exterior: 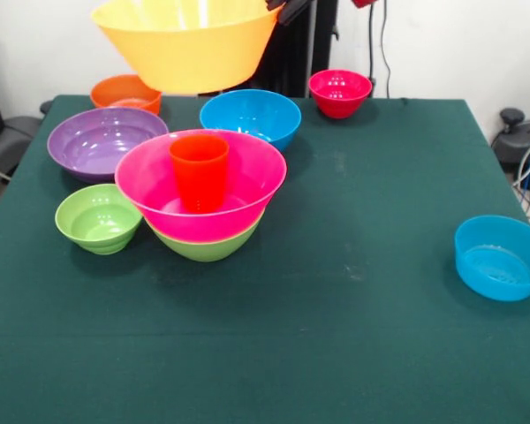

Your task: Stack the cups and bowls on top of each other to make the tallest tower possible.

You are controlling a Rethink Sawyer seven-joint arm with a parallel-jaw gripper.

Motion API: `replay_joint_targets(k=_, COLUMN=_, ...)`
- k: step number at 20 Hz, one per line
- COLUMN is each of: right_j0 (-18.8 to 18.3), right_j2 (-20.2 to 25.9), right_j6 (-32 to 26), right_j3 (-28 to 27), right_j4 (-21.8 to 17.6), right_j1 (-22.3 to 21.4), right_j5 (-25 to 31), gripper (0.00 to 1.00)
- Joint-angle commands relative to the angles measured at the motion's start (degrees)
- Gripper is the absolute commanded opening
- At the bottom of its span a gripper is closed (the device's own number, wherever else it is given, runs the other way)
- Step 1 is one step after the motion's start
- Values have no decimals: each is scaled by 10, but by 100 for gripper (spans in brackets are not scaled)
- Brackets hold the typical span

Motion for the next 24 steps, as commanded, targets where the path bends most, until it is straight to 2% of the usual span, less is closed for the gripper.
replay_joint_targets(k=1, right_j0=-6, right_j2=42, right_j6=74, right_j3=-53, right_j4=3, right_j1=35, right_j5=31, gripper=0)
replay_joint_targets(k=10, right_j0=-6, right_j2=34, right_j6=100, right_j3=-76, right_j4=-14, right_j1=100, right_j5=-12, gripper=0)
replay_joint_targets(k=16, right_j0=-1, right_j2=26, right_j6=117, right_j3=-87, right_j4=-10, right_j1=128, right_j5=-25, gripper=0)
replay_joint_targets(k=24, right_j0=-2, right_j2=22, right_j6=114, right_j3=-94, right_j4=-6, right_j1=144, right_j5=-38, gripper=0)
